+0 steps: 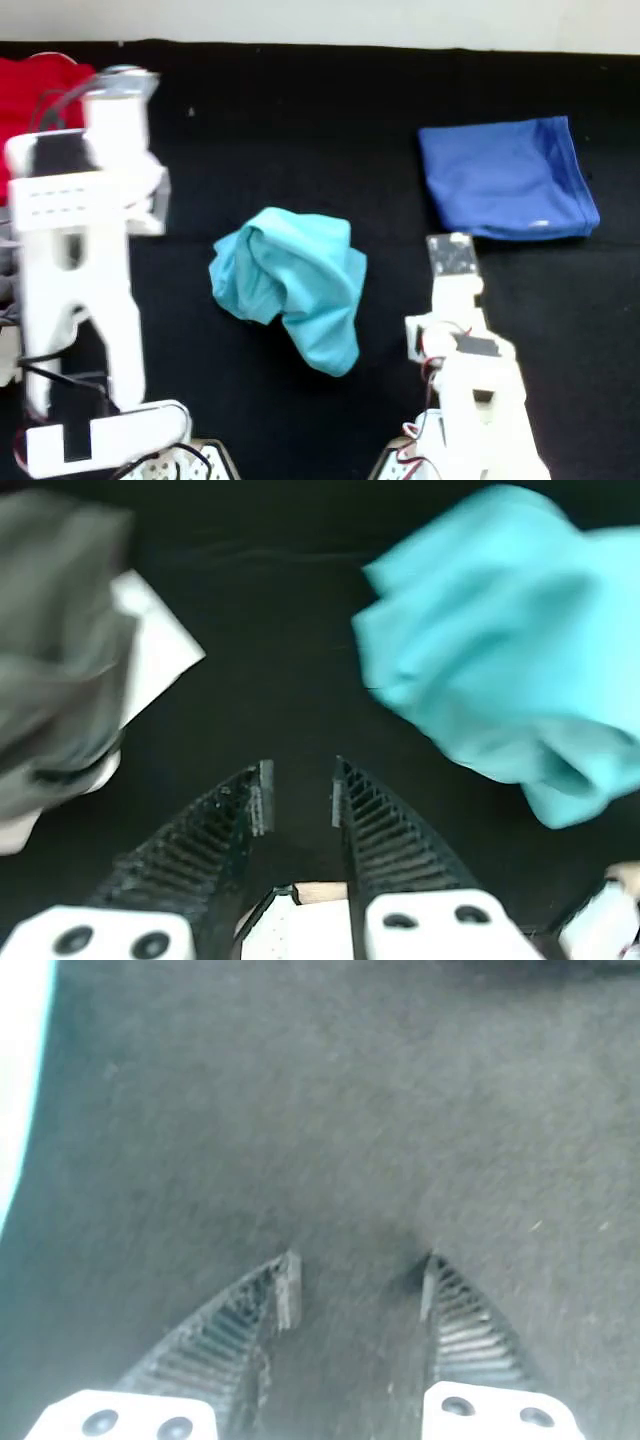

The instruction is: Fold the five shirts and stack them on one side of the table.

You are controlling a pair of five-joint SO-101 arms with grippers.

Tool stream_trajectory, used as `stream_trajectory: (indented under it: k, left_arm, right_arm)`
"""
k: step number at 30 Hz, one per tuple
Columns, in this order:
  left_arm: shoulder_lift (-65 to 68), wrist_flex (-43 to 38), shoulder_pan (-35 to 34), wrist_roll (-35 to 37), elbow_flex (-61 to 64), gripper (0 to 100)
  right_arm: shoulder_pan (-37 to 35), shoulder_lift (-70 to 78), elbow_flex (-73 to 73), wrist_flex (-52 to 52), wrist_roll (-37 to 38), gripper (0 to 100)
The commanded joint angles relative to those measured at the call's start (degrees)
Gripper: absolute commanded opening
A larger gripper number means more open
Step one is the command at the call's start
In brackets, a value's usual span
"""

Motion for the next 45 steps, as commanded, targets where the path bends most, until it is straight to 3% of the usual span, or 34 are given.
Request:
stream_trajectory:
  k: [1,4,7,14,17,25,29,34,39,45]
  left_arm:
    - [-1.89,0.44,-10.86,0.18,-1.98,11]
    - [-1.8,0.35,-17.01,0.18,-0.48,11]
    - [-1.8,-2.37,-21.23,0.18,3.82,11]
    - [-1.8,-9.76,-32.31,0.0,13.93,11]
    - [-1.8,-11.87,-38.2,-4.66,14.55,11]
    - [-1.8,-12.04,-47.16,-9.14,14.73,11]
    - [-1.8,-11.78,-48.13,-9.14,14.73,11]
    - [-1.8,-11.69,-47.78,-9.14,14.73,11]
    - [-1.71,-11.69,-45.49,-8.97,15.16,11]
    - [-1.8,-11.78,-38.02,-8.79,20.0,11]
  right_arm:
    - [-2.86,0.04,-15.96,13.67,0.09,19.5]
    - [-6.73,0.22,-31.96,21.76,0.09,19.5]
    - [-15.43,2.59,-47.16,28.88,0.09,19.5]
    - [-36.26,24.92,-77.32,42.68,-0.26,19.5]
    - [-42.59,34.95,-88.92,46.29,-0.26,19.5]
    - [-54.81,58.51,-103.08,49.71,-0.26,19.5]
    - [-50.77,71.08,-102.99,48.48,0.0,19.5]
    - [-33.19,81.89,-103.52,48.31,0.0,19.5]
    - [-19.12,80.57,-103.52,49.45,0.09,19.5]
    - [-14.64,70.55,-103.52,53.23,0.09,19.5]
